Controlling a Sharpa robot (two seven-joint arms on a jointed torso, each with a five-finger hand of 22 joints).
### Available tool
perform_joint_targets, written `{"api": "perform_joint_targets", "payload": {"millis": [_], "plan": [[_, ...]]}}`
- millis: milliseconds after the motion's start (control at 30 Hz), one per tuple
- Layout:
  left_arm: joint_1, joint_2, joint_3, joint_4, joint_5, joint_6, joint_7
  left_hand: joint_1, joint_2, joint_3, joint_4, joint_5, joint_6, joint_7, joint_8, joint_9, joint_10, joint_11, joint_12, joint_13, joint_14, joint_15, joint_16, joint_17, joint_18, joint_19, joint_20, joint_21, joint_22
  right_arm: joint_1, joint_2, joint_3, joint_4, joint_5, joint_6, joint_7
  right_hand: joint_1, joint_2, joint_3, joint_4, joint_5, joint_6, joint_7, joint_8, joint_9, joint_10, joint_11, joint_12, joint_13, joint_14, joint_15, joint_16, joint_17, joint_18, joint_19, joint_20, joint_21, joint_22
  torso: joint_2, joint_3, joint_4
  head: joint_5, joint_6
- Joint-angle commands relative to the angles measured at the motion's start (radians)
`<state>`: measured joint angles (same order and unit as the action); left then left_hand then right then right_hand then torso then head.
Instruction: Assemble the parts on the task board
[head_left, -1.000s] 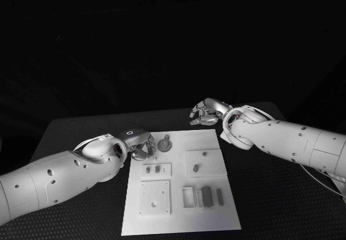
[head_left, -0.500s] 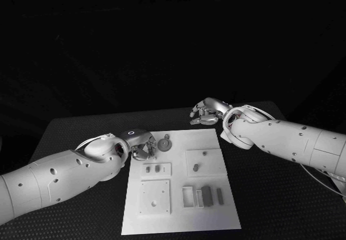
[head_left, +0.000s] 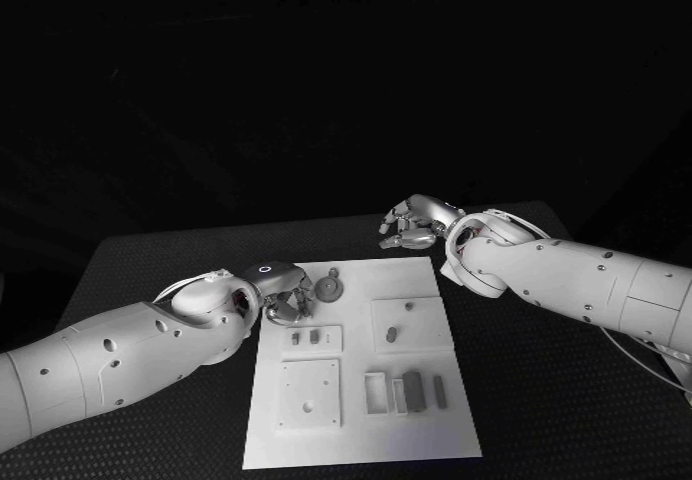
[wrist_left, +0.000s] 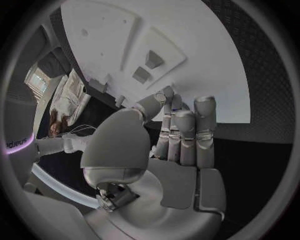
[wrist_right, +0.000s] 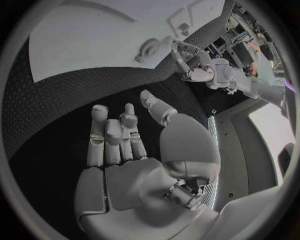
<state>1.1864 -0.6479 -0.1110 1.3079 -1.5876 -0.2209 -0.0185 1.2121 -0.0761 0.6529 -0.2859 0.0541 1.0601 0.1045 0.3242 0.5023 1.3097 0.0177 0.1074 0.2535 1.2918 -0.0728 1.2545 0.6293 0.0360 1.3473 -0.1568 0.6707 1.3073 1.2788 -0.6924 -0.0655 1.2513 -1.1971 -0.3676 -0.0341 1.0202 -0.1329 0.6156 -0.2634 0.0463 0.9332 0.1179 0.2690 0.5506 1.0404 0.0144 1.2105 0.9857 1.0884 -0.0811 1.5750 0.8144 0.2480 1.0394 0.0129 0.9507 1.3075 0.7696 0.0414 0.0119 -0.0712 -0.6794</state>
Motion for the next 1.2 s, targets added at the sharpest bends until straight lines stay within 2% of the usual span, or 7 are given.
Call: {"api": "perform_joint_targets", "payload": {"millis": [33, 700, 1000, 1200], "plan": [[-0.001, 0.002, -0.002, 0.003, -0.004, 0.014, 0.006, 0.002, 0.009, 0.006, 0.0, 0.004, 0.006, -0.001, 0.005, 0.001, 0.037, 0.013, 0.001, 0.002, -0.001, -0.009, -0.001, -0.001, 0.116, -0.001, -0.009, 0.005, 0.02, 0.0, 0.0, 0.001, 0.002, -0.002, 0.009, 0.008, -0.006, 0.002, 0.0, 0.001, 0.003, 0.005, 0.012, -0.002, 0.001, -0.002, 0.003, 0.001, -0.001, -0.003, -0.006, -0.004, -0.001, 0.014, -0.007, 0.003, -0.006, 0.013, 0.0, 0.0, 0.0002, -0.002, -0.001], [-0.006, 0.019, -0.008, -0.014, -0.004, 0.016, 0.008, 0.001, 0.011, 0.006, 0.0, 0.004, 0.006, -0.001, 0.005, 0.001, 0.038, 0.013, 0.0, 0.002, -0.001, -0.009, -0.001, -0.002, 0.115, -0.002, -0.01, 0.005, 0.02, 0.0, 0.0, 0.001, 0.002, -0.003, 0.009, 0.009, -0.006, 0.002, -0.001, 0.001, 0.003, 0.005, 0.012, -0.002, 0.002, -0.002, 0.003, 0.001, -0.001, -0.003, -0.006, -0.004, -0.001, 0.014, -0.007, 0.003, -0.006, 0.013, 0.0, 0.0001, -0.0003, -0.003, -0.003], [-0.006, 0.023, -0.01, -0.026, -0.013, 0.046, 0.0, 0.001, 0.012, 0.006, 0.0, 0.004, 0.005, -0.001, 0.004, 0.001, 0.038, 0.013, -0.001, 0.002, -0.001, -0.009, -0.001, -0.002, 0.115, -0.002, -0.011, 0.005, 0.02, 0.0, 0.0, 0.001, 0.002, -0.003, 0.009, 0.008, -0.006, 0.002, -0.001, 0.001, 0.003, 0.005, 0.012, -0.002, 0.002, -0.002, 0.003, 0.001, -0.001, -0.003, -0.006, -0.004, -0.001, 0.014, -0.007, 0.003, -0.006, 0.013, 0.0, 0.0006, -0.0002, -0.003, -0.004], [-0.009, 0.031, -0.018, -0.034, -0.015, 0.042, 0.006, 0.001, 0.012, 0.006, -0.001, 0.004, 0.005, -0.001, 0.004, 0.001, 0.038, 0.013, -0.001, 0.003, -0.001, -0.009, -0.001, -0.002, 0.114, -0.003, -0.011, 0.005, 0.02, 0.0, 0.002, 0.001, 0.002, -0.003, 0.009, 0.009, -0.006, 0.002, -0.001, 0.001, 0.003, 0.005, 0.012, -0.002, 0.002, -0.002, 0.003, 0.002, -0.001, -0.003, -0.006, -0.004, -0.001, 0.014, -0.007, 0.003, -0.006, 0.013, 0.001, -0.0006, -0.0008, -0.004, -0.004]]}}
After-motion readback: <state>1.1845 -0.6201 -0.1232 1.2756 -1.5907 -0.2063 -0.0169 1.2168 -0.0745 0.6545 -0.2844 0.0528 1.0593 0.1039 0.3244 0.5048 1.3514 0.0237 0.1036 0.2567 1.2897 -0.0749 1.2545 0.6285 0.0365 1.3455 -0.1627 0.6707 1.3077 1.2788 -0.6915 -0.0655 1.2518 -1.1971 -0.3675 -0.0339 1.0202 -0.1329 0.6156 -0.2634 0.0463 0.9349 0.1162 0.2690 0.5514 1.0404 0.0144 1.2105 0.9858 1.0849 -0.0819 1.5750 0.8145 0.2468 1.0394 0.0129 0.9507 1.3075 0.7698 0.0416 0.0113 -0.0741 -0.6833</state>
